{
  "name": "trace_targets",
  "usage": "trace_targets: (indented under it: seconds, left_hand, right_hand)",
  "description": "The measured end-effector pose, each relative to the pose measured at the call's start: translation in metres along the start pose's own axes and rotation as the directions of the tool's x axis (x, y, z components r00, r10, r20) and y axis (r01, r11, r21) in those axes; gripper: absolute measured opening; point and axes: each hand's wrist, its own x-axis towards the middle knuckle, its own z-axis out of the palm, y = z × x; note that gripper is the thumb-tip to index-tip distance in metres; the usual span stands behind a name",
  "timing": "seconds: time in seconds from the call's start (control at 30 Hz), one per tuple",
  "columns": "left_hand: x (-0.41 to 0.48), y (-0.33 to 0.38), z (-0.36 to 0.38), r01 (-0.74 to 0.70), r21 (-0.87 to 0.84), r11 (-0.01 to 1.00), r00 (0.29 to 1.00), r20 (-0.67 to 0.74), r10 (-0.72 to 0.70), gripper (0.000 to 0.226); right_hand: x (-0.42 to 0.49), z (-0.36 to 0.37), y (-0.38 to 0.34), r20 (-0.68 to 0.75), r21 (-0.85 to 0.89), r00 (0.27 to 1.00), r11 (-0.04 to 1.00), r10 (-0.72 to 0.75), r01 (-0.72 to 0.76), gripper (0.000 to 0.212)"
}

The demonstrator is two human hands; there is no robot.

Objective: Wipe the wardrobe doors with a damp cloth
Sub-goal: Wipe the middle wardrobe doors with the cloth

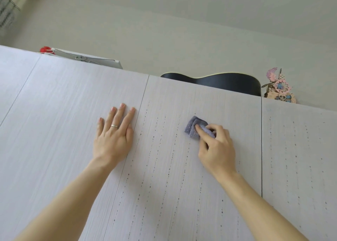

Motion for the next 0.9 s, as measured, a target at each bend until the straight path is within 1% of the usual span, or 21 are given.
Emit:
trace_targets:
  seconds: [0.07, 0.13, 0.2, 0.23, 0.3, 0.4, 0.47, 0.57, 0.67, 0.7, 0.77, 0.8, 0.83, 0.9]
  left_hand:
    - [0.000, 0.000, 0.001, -0.011, 0.007, 1.000, 1.000, -0.005, 0.011, 0.054]
    - [-0.002, -0.005, 0.001, -0.012, 0.000, 1.000, 1.000, -0.006, 0.012, 0.053]
    - [-0.003, -0.007, 0.003, -0.019, -0.014, 1.000, 1.000, 0.001, 0.019, 0.053]
    - [-0.003, -0.009, 0.003, -0.029, -0.018, 0.999, 1.000, -0.002, 0.029, 0.053]
    - [-0.003, -0.014, 0.005, -0.059, -0.033, 0.998, 0.998, -0.007, 0.059, 0.053]
    - [-0.002, -0.019, 0.006, -0.083, -0.039, 0.996, 0.997, -0.006, 0.083, 0.055]
    - [-0.002, -0.019, 0.006, -0.097, -0.047, 0.994, 0.995, -0.008, 0.097, 0.056]
    - [-0.003, -0.023, 0.004, -0.130, -0.054, 0.990, 0.991, 0.014, 0.131, 0.057]
    - [-0.004, -0.032, 0.004, -0.184, -0.032, 0.982, 0.982, 0.045, 0.185, 0.061]
    - [-0.005, -0.036, 0.003, -0.203, -0.028, 0.979, 0.978, 0.051, 0.204, 0.062]
    - [-0.007, -0.041, 0.004, -0.237, -0.034, 0.971, 0.970, 0.050, 0.238, 0.063]
    - [-0.010, -0.045, 0.005, -0.249, -0.033, 0.968, 0.967, 0.045, 0.250, 0.064]
    - [-0.013, -0.047, 0.006, -0.259, -0.023, 0.965, 0.965, 0.036, 0.260, 0.064]
    - [-0.020, -0.051, 0.008, -0.282, -0.007, 0.959, 0.959, 0.027, 0.282, 0.064]
  right_hand:
    - [0.020, -0.001, 0.006, -0.030, -0.017, 0.999, 0.999, 0.042, -0.042, 0.041]
    - [0.054, 0.001, 0.009, -0.042, -0.001, 0.982, 0.983, 0.182, -0.182, 0.040]
    - [0.082, 0.003, 0.008, -0.050, 0.007, 0.941, 0.942, 0.334, -0.334, 0.039]
    - [0.087, 0.006, 0.003, -0.055, -0.005, 0.936, 0.937, 0.347, -0.348, 0.039]
    - [0.078, 0.009, -0.011, -0.052, -0.019, 0.961, 0.962, 0.272, -0.273, 0.037]
    - [0.036, 0.016, -0.033, -0.022, -0.015, 0.996, 0.996, 0.087, -0.087, 0.035]
    - [0.020, 0.018, -0.043, 0.007, -0.016, 0.999, 0.999, 0.040, -0.040, 0.035]
    - [0.029, 0.018, -0.047, 0.036, 0.021, 0.995, 0.996, 0.088, -0.089, 0.032]
    - [0.052, 0.018, -0.048, 0.064, -0.016, 0.993, 0.995, 0.097, -0.096, 0.032]
    - [0.062, 0.021, -0.049, 0.063, -0.036, 0.989, 0.990, 0.137, -0.135, 0.033]
    - [0.078, 0.028, -0.057, 0.033, -0.056, 0.960, 0.959, 0.278, -0.276, 0.036]
    - [0.080, 0.033, -0.064, 0.021, -0.061, 0.947, 0.946, 0.320, -0.318, 0.037]
    - [0.077, 0.036, -0.073, 0.017, -0.056, 0.947, 0.946, 0.321, -0.319, 0.038]
    - [0.056, 0.041, -0.093, 0.040, -0.019, 0.975, 0.975, 0.220, -0.220, 0.037]
